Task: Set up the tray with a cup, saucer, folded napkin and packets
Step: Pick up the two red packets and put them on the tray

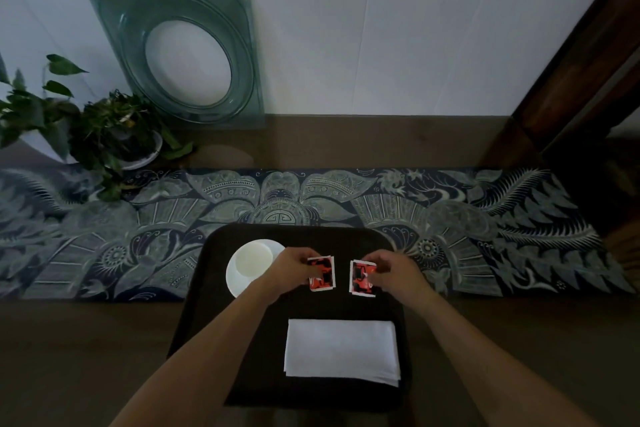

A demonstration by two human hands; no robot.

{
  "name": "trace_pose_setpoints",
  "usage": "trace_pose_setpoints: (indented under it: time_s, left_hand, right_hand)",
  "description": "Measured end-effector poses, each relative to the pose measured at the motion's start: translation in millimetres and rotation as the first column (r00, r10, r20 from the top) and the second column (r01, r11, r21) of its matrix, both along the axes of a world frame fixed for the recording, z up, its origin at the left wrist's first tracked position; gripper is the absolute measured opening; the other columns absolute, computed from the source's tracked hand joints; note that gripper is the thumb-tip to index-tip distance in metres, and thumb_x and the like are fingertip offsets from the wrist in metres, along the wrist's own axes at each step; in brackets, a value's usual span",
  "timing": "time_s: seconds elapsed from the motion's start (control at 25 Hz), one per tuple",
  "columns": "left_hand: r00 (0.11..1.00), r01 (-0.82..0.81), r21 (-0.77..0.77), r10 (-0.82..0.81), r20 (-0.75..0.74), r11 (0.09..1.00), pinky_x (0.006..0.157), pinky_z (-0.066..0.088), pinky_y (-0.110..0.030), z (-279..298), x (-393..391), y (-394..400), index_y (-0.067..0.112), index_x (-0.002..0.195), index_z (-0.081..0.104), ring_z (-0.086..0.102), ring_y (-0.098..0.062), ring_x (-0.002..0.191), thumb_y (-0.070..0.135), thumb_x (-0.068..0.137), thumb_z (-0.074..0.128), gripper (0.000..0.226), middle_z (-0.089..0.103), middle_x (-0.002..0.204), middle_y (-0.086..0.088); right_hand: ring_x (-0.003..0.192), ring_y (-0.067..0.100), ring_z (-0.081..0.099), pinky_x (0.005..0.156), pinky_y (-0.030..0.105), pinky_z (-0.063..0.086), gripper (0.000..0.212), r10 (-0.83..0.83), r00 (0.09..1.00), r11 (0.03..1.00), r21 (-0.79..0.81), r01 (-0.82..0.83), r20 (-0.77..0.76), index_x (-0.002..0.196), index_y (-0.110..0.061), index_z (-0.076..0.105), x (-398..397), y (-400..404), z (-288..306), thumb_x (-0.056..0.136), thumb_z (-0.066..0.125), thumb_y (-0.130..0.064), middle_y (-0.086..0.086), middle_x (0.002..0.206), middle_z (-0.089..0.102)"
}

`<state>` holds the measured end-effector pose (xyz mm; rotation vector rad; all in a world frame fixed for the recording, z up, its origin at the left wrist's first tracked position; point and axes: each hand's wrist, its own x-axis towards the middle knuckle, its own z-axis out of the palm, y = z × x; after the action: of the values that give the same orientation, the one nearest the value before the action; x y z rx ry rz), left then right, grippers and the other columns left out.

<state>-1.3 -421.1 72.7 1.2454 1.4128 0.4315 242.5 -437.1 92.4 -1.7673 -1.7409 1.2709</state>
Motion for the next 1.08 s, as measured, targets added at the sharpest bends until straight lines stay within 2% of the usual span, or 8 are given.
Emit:
trace_pose_setpoints:
  time_s: [0.12, 0.24, 0.32, 0.56, 0.68, 0.84, 1.0, 1.08]
  left_hand:
    - [0.998, 0.052, 0.023, -0.051, -0.029, 0.998, 0.074, 0.054, -0.024, -6, 0, 6, 0.028, 0.098, 0.065, 0.069, -0.01, 0.083, 0.011, 0.076, 0.077, 0.03, 0.072, 0.094, 0.0]
    - [0.999, 0.037, -0.004, -0.037, -0.001, 0.999, 0.072, 0.054, -0.026, -15, 7, 11, 0.028, 0.105, 0.06, 0.07, -0.013, 0.082, 0.01, 0.07, 0.082, 0.045, 0.071, 0.092, -0.004]
    - [0.999, 0.038, -0.015, -0.037, 0.012, 0.999, 0.078, 0.055, -0.03, -23, 13, 17, 0.027, 0.111, 0.059, 0.07, -0.017, 0.084, 0.009, 0.069, 0.083, 0.052, 0.072, 0.092, -0.007]
    - [0.997, 0.05, -0.016, -0.051, -0.052, 0.999, 0.086, 0.054, -0.033, -38, 28, 40, 0.022, 0.102, 0.068, 0.067, -0.017, 0.09, 0.013, 0.072, 0.082, 0.034, 0.071, 0.094, -0.003]
    - [0.995, 0.029, -0.027, -0.031, -0.097, 0.999, 0.081, 0.053, -0.034, -47, 39, 50, 0.018, 0.095, 0.069, 0.067, -0.017, 0.083, 0.016, 0.071, 0.083, 0.028, 0.072, 0.089, -0.004]
    - [0.992, -0.021, -0.043, 0.016, -0.125, 0.999, 0.079, 0.056, -0.035, -59, 47, 61, 0.016, 0.1, 0.067, 0.068, -0.021, 0.085, 0.018, 0.073, 0.082, 0.03, 0.071, 0.09, -0.006]
    - [0.983, -0.087, -0.047, 0.078, -0.165, 0.995, 0.078, 0.058, -0.033, -71, 54, 72, 0.018, 0.099, 0.066, 0.068, -0.012, 0.081, 0.016, 0.078, 0.078, 0.024, 0.071, 0.086, 0.0]
    - [0.972, -0.073, -0.021, 0.067, -0.227, 0.997, 0.076, 0.056, -0.028, -76, 58, 75, 0.02, 0.099, 0.066, 0.066, -0.006, 0.079, 0.018, 0.08, 0.076, 0.022, 0.07, 0.084, 0.005]
  right_hand:
    - [0.075, 0.003, 0.066, 0.054, 0.01, 0.045, 0.026, -0.081, 0.993, 0.995, -0.066, 0.076, -0.083, 0.097, -0.025, 0.065, -11, 7, -7, 0.081, 0.074, -0.007, -0.008, 0.086, 0.07]
    - [0.081, 0.007, 0.067, 0.062, 0.019, 0.047, 0.023, -0.14, 0.978, 0.982, -0.15, 0.117, -0.153, 0.099, -0.024, 0.065, -19, 14, -13, 0.082, 0.074, -0.012, -0.006, 0.09, 0.072]
    - [0.087, 0.012, 0.068, 0.068, 0.025, 0.048, 0.02, -0.178, 0.962, 0.97, -0.202, 0.136, -0.208, 0.101, -0.024, 0.066, -21, 21, -20, 0.085, 0.071, -0.014, -0.004, 0.093, 0.073]
    - [0.097, 0.013, 0.065, 0.073, 0.027, 0.048, 0.017, -0.219, 0.94, 0.947, -0.29, 0.14, -0.263, 0.106, -0.024, 0.067, -19, 42, -41, 0.09, 0.065, -0.017, -0.004, 0.101, 0.071]
    - [0.091, 0.01, 0.066, 0.069, 0.023, 0.048, 0.016, -0.232, 0.942, 0.945, -0.286, 0.158, -0.244, 0.098, -0.027, 0.067, -19, 49, -57, 0.087, 0.069, -0.016, -0.006, 0.094, 0.072]
    - [0.084, 0.011, 0.067, 0.067, 0.022, 0.048, 0.019, -0.285, 0.945, 0.939, -0.242, 0.242, -0.16, 0.092, -0.029, 0.067, -25, 60, -80, 0.086, 0.069, -0.011, -0.009, 0.086, 0.07]
    - [0.087, 0.01, 0.064, 0.083, 0.031, 0.054, 0.029, -0.253, 0.967, 0.959, -0.143, 0.245, -0.038, 0.112, -0.017, 0.07, -22, 75, -97, 0.084, 0.072, -0.012, -0.01, 0.091, 0.065]
    - [0.088, 0.008, 0.062, 0.084, 0.026, 0.051, 0.034, -0.239, 0.971, 0.966, -0.094, 0.239, 0.015, 0.115, -0.015, 0.069, -21, 78, -102, 0.082, 0.074, -0.012, -0.005, 0.097, 0.066]
